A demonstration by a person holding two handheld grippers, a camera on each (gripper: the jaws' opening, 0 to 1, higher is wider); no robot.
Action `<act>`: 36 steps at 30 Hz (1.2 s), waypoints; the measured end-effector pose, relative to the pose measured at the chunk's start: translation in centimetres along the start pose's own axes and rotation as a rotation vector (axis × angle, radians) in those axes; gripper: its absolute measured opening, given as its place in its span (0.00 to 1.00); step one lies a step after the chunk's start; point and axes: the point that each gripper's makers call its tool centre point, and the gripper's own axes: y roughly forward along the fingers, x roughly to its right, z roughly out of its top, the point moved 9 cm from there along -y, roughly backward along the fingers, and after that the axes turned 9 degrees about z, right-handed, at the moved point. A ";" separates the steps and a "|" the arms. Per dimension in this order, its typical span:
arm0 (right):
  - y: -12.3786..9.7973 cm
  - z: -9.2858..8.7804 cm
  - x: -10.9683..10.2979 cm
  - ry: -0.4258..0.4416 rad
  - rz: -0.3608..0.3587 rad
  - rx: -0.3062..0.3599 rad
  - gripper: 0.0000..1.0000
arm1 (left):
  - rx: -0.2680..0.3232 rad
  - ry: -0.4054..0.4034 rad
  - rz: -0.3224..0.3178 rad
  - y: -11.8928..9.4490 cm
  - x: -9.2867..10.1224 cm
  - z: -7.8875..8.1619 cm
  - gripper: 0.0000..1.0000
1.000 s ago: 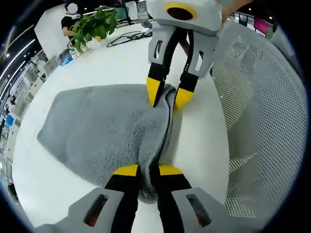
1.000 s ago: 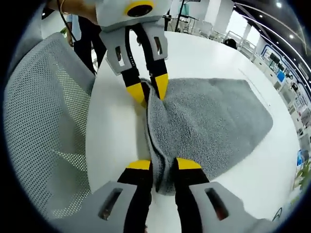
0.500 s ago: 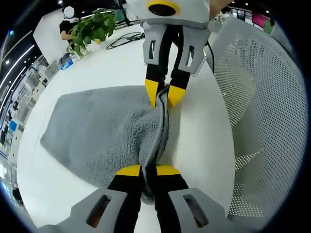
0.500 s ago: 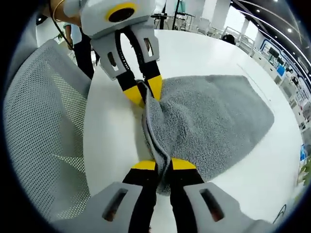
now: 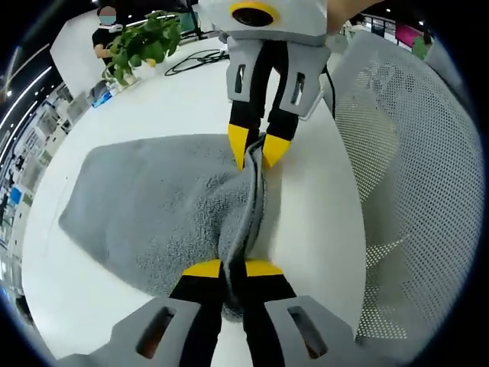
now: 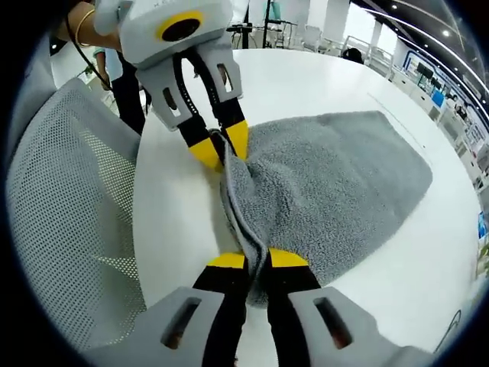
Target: Fold the towel on the table until its edges align and the towel forms a compact rectangular stack.
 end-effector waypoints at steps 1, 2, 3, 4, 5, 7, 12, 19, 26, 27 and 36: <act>0.0 0.0 0.0 0.004 0.000 0.001 0.06 | -0.002 0.000 -0.002 0.0 0.0 0.0 0.07; 0.0 0.0 0.1 0.007 0.001 0.003 0.06 | -0.003 0.001 -0.003 0.0 0.0 0.0 0.07; 0.0 0.0 0.0 0.011 0.001 0.005 0.06 | -0.003 0.007 -0.004 0.0 0.0 0.0 0.07; 0.0 -0.1 0.0 0.020 -0.001 0.008 0.06 | -0.003 0.010 -0.004 0.0 0.0 0.0 0.07; 0.0 -0.1 0.0 0.023 -0.005 0.010 0.06 | -0.003 0.006 -0.002 0.0 0.1 0.0 0.07; 0.0 -0.1 -0.1 0.030 -0.011 0.016 0.06 | -0.005 0.008 0.001 -0.1 0.2 0.1 0.07; 0.1 -0.3 -0.4 0.035 -0.009 0.020 0.06 | -0.004 0.005 -0.001 -0.2 0.4 0.0 0.07; 0.2 -0.6 -1.0 0.035 0.000 0.018 0.06 | -0.009 0.001 0.004 -0.5 1.3 0.0 0.07; 0.1 -0.8 -1.9 0.037 0.008 0.026 0.06 | -0.006 -0.017 -0.012 -0.9 1.9 -0.1 0.07; 0.1 -0.9 -1.9 0.050 0.011 0.029 0.05 | -0.004 -0.022 -0.013 -0.9 2.0 -0.1 0.07; -0.6 -0.2 -2.1 0.111 0.041 0.033 0.05 | 0.010 0.014 -0.040 -1.7 1.4 0.3 0.07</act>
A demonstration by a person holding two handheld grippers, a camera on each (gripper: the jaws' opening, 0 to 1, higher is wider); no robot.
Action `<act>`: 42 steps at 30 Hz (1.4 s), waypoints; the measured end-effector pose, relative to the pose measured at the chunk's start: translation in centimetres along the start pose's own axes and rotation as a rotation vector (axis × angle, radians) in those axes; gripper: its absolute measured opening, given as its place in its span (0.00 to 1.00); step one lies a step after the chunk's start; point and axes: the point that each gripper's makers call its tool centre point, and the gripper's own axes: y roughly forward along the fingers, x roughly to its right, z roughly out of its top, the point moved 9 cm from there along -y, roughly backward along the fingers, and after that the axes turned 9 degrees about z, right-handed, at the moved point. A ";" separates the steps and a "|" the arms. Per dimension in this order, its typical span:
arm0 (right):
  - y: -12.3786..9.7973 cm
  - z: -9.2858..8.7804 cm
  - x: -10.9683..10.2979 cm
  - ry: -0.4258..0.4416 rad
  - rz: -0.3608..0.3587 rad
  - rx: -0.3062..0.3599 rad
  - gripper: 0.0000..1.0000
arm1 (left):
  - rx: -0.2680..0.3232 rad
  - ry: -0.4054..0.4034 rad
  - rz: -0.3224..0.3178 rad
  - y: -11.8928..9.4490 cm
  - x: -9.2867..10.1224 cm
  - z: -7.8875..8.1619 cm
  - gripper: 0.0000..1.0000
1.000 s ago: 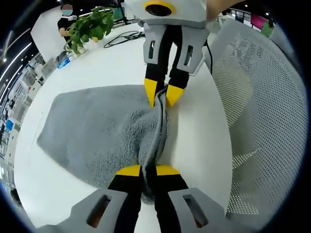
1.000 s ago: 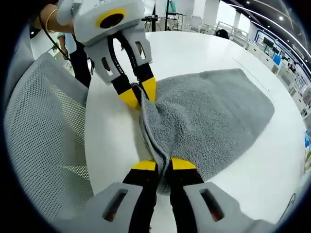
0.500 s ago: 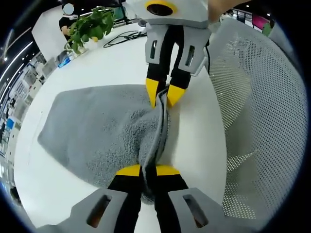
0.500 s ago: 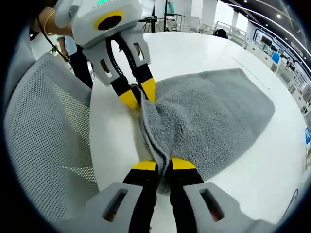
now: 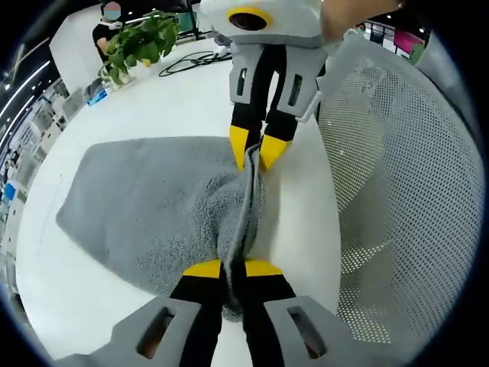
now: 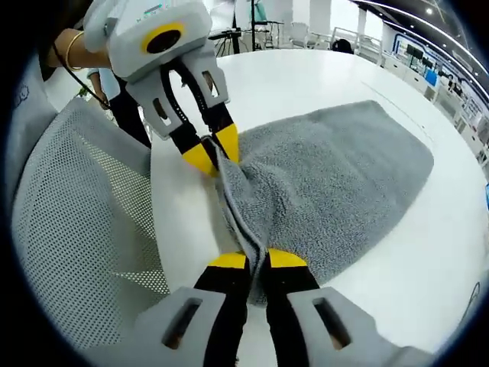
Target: Fold the towel on the table until its edges align and the towel forms a compact rectangular stack.
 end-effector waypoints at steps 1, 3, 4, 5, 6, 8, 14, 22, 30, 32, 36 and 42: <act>-0.2 0.1 0.0 0.000 0.002 0.002 0.05 | 0.001 0.000 0.001 -0.2 -0.1 0.1 0.07; -0.4 0.3 0.1 0.015 0.006 0.011 0.05 | 0.005 -0.003 0.007 -0.6 -0.3 0.2 0.07; -0.6 0.4 0.1 0.019 0.008 0.014 0.05 | 0.007 -0.004 0.010 -0.7 -0.5 0.2 0.07; -0.7 0.6 0.1 0.022 0.009 0.016 0.05 | 0.010 -0.005 0.014 -0.9 -0.6 0.3 0.07; -0.9 0.8 0.1 0.025 0.011 0.019 0.05 | 0.011 -0.005 0.016 -1.0 -0.6 0.3 0.07; -1.1 1.0 0.1 0.048 0.017 0.034 0.05 | 0.010 0.001 0.024 -1.4 -0.8 0.5 0.07; -1.9 1.9 0.2 0.064 0.031 0.045 0.05 | 0.012 0.037 0.038 -2.6 -1.7 1.1 0.07; -3.2 3.0 0.4 0.047 0.044 0.038 0.05 | 0.021 0.036 0.033 -3.5 -2.3 1.7 0.07; -5.0 4.1 0.7 0.023 0.058 0.039 0.05 | 0.031 0.040 0.028 -4.8 -3.0 2.6 0.07; -5.4 4.3 0.7 0.021 0.063 0.040 0.05 | 0.033 0.040 0.026 -5.0 -3.0 2.8 0.07; -6.1 4.7 0.0 0.010 0.075 0.035 0.05 | 0.032 0.052 0.018 -6.0 -3.0 3.4 0.07; -6.7 4.8 -0.7 0.002 0.095 0.025 0.05 | 0.033 0.052 -0.002 -6.8 -2.5 3.7 0.07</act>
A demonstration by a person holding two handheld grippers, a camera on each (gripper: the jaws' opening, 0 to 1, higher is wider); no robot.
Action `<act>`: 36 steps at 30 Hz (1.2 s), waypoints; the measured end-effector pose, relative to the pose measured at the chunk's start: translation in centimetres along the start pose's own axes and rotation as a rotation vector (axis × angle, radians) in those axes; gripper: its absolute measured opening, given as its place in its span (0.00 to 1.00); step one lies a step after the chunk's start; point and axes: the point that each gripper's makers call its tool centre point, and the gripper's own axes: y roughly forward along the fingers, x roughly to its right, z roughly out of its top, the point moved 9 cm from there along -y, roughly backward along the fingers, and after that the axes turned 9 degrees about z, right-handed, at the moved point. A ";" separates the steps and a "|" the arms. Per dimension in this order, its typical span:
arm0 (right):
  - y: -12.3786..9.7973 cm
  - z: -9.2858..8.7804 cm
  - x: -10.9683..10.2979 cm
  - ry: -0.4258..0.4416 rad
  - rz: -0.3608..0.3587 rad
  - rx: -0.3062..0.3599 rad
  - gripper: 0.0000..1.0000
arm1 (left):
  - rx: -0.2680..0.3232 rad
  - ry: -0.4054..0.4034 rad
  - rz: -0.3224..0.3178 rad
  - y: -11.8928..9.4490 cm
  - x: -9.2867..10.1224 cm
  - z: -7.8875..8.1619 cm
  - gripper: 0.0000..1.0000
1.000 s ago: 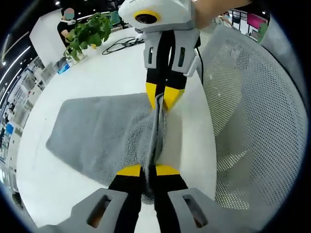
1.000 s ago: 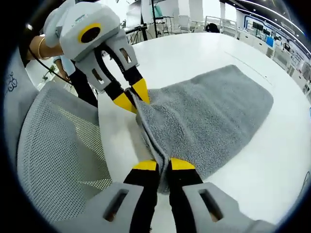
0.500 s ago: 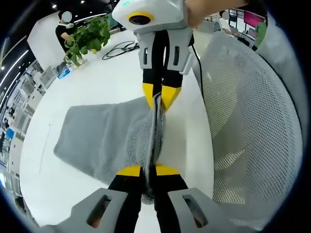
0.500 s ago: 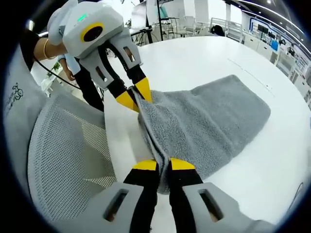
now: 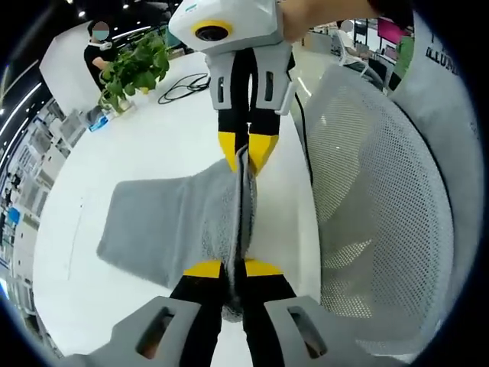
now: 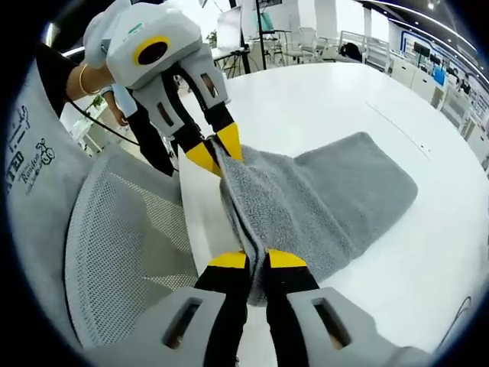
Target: Fold the towel on the table until its edges align and the towel forms a compact rectangular stack.
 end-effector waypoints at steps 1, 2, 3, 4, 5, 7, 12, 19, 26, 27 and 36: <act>-0.1 0.0 -0.1 0.000 0.002 -0.002 0.05 | -0.001 -0.006 -0.003 0.0 0.1 0.0 0.07; -0.1 0.0 -0.2 -0.001 0.005 -0.005 0.05 | -0.002 -0.007 -0.009 -0.1 0.2 0.1 0.07; -0.2 0.1 -0.3 -0.003 0.010 -0.009 0.05 | -0.003 -0.007 -0.011 -0.2 0.2 0.1 0.07; -0.2 0.1 -0.4 -0.006 0.013 -0.011 0.05 | -0.004 -0.008 -0.014 -0.3 0.3 0.2 0.07; -0.3 0.1 -0.4 -0.007 0.016 -0.013 0.05 | -0.005 -0.009 -0.015 -0.3 0.3 0.2 0.07; -0.4 0.2 -0.6 -0.008 0.023 -0.015 0.05 | -0.005 -0.014 -0.024 -0.6 0.3 0.3 0.07; -0.8 0.5 -1.0 -0.005 0.042 -0.019 0.05 | -0.004 -0.021 -0.044 -1.1 0.3 0.6 0.07; -1.3 0.8 -1.8 -0.013 0.052 -0.031 0.05 | 0.002 -0.026 -0.062 -1.9 0.7 0.7 0.07; -1.6 1.2 -2.3 0.002 0.078 -0.042 0.05 | 0.002 -0.031 -0.085 -2.4 0.9 0.9 0.07; -1.6 1.2 -2.4 -0.001 0.081 -0.043 0.05 | 0.001 -0.032 -0.087 -2.5 0.9 0.9 0.07; -2.4 1.7 -3.2 -0.011 0.113 -0.050 0.05 | 0.007 -0.041 -0.105 -3.7 1.0 1.4 0.07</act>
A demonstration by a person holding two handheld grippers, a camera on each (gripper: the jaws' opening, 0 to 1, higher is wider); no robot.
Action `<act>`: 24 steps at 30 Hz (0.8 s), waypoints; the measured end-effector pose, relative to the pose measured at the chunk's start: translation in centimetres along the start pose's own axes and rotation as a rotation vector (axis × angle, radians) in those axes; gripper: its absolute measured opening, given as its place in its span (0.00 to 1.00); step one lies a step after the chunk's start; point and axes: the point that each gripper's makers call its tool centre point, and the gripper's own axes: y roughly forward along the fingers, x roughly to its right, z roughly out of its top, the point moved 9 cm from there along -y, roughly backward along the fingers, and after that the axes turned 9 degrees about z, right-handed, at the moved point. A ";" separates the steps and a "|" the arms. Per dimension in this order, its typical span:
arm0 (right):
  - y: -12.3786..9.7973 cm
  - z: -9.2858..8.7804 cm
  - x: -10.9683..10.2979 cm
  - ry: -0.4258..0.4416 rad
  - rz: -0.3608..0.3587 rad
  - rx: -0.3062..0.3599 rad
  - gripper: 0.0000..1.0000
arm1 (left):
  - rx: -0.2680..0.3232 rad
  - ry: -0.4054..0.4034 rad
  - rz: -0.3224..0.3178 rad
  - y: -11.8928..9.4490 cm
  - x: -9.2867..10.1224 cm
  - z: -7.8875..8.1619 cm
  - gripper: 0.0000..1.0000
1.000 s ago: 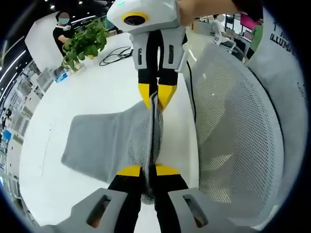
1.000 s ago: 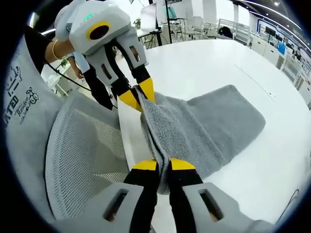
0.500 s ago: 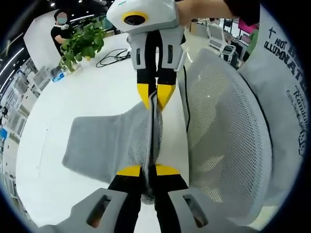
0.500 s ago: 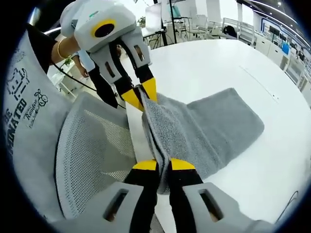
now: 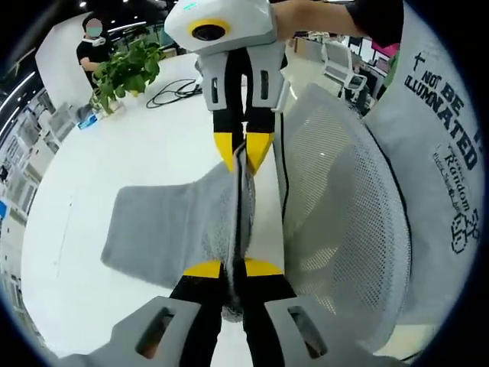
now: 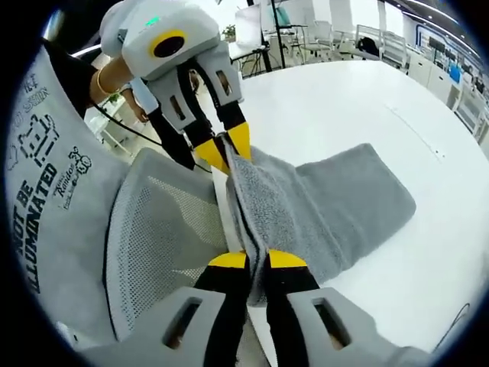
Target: Fold the towel on the table until its edges align and the towel forms a compact rectangular stack.
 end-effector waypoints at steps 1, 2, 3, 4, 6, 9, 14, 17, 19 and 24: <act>-0.1 0.0 -0.1 -0.002 0.002 -0.002 0.05 | 0.001 -0.001 0.000 0.0 0.0 0.0 0.07; -0.1 0.1 -0.1 -0.004 0.004 -0.004 0.05 | 0.002 -0.003 -0.001 -0.1 0.1 0.0 0.07; -0.2 0.1 -0.2 -0.005 0.009 -0.009 0.05 | 0.004 -0.005 -0.004 -0.1 0.1 0.0 0.07; -0.2 0.2 -0.3 -0.006 0.012 -0.013 0.05 | 0.005 -0.006 -0.007 -0.2 0.2 0.1 0.07; -0.4 0.3 -0.6 -0.007 0.020 -0.017 0.05 | 0.006 -0.006 -0.011 -0.5 0.4 0.2 0.07; -0.6 0.4 -1.0 -0.006 0.039 -0.021 0.05 | 0.009 -0.004 -0.023 -0.9 0.5 0.4 0.07; -0.9 0.5 -1.4 0.008 0.060 -0.016 0.05 | 0.022 -0.017 -0.050 -1.5 0.6 0.5 0.07; -1.1 0.6 -1.7 0.010 0.072 -0.015 0.05 | 0.027 -0.021 -0.060 -1.9 0.8 0.7 0.07; -1.4 0.7 -2.0 0.011 0.082 -0.017 0.05 | 0.029 -0.022 -0.066 -2.1 0.9 0.9 0.08; -1.7 0.8 -2.7 0.012 0.105 -0.024 0.05 | 0.040 -0.020 -0.098 -2.7 1.1 1.2 0.08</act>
